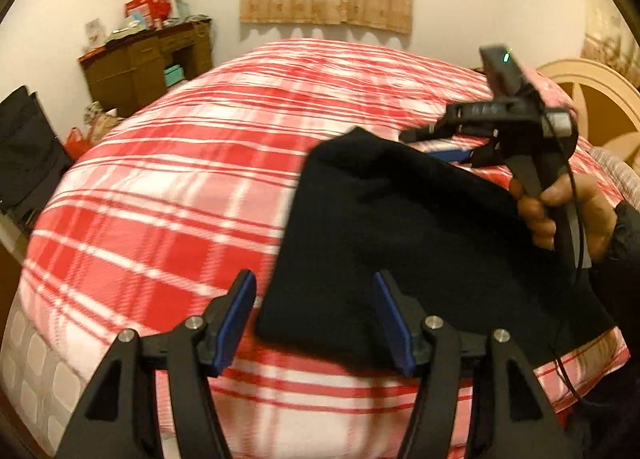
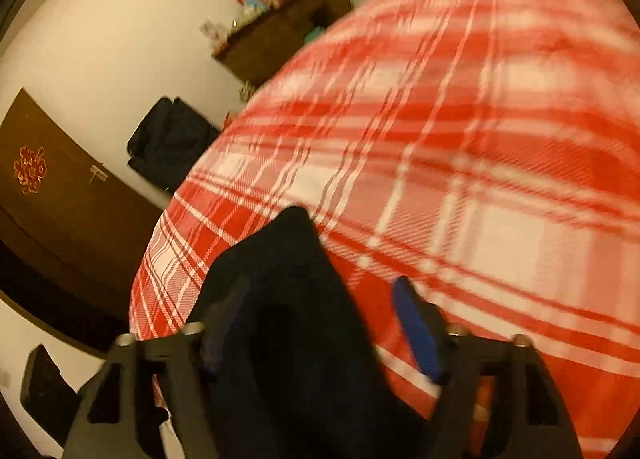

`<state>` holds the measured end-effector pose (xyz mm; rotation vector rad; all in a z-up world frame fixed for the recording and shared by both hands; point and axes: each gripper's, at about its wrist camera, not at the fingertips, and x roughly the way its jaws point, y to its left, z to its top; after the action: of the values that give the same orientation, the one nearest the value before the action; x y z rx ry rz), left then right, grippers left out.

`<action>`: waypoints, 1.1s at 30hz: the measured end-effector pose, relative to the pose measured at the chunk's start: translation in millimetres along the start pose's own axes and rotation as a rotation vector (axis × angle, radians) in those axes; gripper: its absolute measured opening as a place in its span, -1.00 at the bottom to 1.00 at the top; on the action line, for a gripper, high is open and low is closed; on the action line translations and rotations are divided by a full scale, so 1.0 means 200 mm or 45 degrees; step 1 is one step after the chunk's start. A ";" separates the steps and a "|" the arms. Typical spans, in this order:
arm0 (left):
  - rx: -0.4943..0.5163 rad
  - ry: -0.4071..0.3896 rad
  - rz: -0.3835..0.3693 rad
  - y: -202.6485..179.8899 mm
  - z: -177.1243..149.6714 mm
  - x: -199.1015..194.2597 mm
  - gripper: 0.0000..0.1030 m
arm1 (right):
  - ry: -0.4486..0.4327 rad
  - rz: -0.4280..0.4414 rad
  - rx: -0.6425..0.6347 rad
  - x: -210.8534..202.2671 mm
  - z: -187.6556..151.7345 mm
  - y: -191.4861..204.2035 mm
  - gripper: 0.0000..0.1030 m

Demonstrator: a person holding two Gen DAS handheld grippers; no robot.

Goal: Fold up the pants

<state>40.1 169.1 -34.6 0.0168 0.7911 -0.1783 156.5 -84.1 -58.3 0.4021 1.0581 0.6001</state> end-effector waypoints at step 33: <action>-0.052 -0.139 0.060 0.01 0.08 -0.14 0.30 | -0.258 0.126 -0.339 -0.36 -0.72 0.49 0.43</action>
<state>32.3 173.8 -4.3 -0.0132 0.6844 -0.1174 -24.1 -50.2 -16.8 0.2761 0.7557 0.7620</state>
